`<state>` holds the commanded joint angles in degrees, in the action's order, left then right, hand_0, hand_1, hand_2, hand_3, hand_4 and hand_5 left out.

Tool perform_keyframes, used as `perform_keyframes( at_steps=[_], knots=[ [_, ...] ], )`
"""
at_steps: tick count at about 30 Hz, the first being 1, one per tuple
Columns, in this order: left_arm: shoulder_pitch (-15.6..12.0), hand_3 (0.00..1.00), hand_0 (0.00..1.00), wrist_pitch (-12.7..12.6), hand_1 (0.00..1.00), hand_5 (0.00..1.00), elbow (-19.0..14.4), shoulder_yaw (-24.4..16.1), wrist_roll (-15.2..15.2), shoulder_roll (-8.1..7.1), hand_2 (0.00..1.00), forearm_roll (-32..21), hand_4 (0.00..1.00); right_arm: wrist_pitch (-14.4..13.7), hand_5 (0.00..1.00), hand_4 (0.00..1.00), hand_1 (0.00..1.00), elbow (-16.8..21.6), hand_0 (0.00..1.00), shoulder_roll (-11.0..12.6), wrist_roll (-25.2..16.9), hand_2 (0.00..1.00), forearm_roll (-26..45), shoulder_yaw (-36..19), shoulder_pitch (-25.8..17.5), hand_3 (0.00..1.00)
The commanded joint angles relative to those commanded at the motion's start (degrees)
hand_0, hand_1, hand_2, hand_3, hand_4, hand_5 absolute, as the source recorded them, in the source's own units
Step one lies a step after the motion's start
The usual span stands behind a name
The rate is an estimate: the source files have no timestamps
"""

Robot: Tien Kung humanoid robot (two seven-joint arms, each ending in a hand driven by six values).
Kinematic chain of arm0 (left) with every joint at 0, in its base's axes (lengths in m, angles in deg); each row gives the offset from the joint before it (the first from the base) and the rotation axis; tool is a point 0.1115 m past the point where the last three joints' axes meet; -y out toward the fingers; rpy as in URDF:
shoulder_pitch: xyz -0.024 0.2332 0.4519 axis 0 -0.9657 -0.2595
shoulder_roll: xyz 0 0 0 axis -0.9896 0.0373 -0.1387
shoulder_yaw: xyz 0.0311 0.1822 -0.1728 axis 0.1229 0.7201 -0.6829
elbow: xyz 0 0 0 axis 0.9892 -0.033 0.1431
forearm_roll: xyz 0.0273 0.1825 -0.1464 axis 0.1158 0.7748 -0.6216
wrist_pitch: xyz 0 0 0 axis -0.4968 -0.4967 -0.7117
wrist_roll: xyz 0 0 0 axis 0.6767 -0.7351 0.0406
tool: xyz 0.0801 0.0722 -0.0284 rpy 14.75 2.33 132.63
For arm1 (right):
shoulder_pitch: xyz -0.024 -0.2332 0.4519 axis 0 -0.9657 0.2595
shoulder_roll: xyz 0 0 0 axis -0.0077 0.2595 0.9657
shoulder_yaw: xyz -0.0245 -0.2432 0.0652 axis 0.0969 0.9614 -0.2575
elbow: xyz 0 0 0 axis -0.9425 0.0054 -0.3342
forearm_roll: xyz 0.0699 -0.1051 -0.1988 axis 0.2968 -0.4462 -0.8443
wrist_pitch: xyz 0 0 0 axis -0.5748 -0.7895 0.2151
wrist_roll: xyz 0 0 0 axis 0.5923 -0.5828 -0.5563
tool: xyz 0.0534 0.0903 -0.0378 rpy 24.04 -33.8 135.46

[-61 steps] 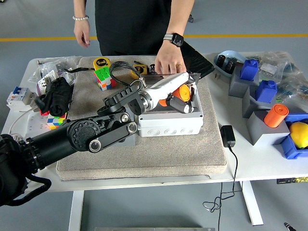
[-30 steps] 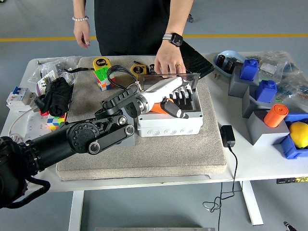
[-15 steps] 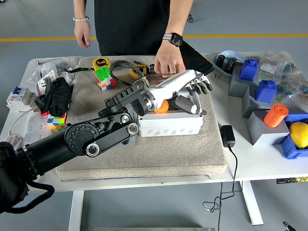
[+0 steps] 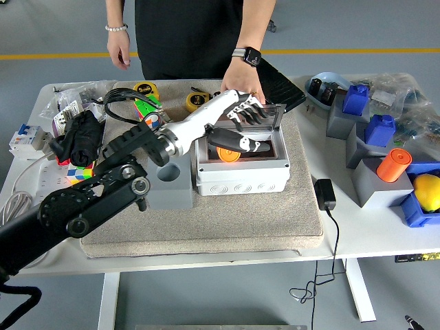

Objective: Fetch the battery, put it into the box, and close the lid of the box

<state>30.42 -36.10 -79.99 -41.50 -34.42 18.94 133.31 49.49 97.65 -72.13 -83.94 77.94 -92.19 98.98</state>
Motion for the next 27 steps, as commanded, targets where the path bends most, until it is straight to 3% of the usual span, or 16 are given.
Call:
perform_keyframes(
  at_steps=[7,13,19,27],
  knots=[
    [-6.45,0.571,0.391,0.50,0.601,0.120,-3.05,-4.44,-0.90,-4.02,0.604,1.85,0.861,0.25,0.409,0.860,0.637,-0.01,0.664,0.06,0.04,0.630,-0.23,-0.47,-0.16,0.531],
    [-8.07,0.568,0.387,1.04,0.602,0.131,-3.34,-3.41,-1.57,-5.60,0.601,2.53,0.869,0.32,0.408,0.861,0.636,0.02,0.666,0.12,0.09,0.630,-0.27,-0.74,-0.20,0.531],
    [-7.22,0.569,0.386,1.09,0.603,0.124,-3.08,-0.91,-1.69,-4.67,0.601,2.28,0.873,0.26,0.408,0.862,0.636,0.07,0.665,0.10,0.03,0.630,-0.24,-0.52,-0.04,0.532],
    [-4.41,0.570,0.383,0.81,0.603,0.122,-1.86,3.13,-1.34,-1.35,0.601,1.17,0.875,0.27,0.408,0.863,0.637,0.13,0.664,0.15,0.03,0.631,-0.01,0.23,0.18,0.532]
  ],
)
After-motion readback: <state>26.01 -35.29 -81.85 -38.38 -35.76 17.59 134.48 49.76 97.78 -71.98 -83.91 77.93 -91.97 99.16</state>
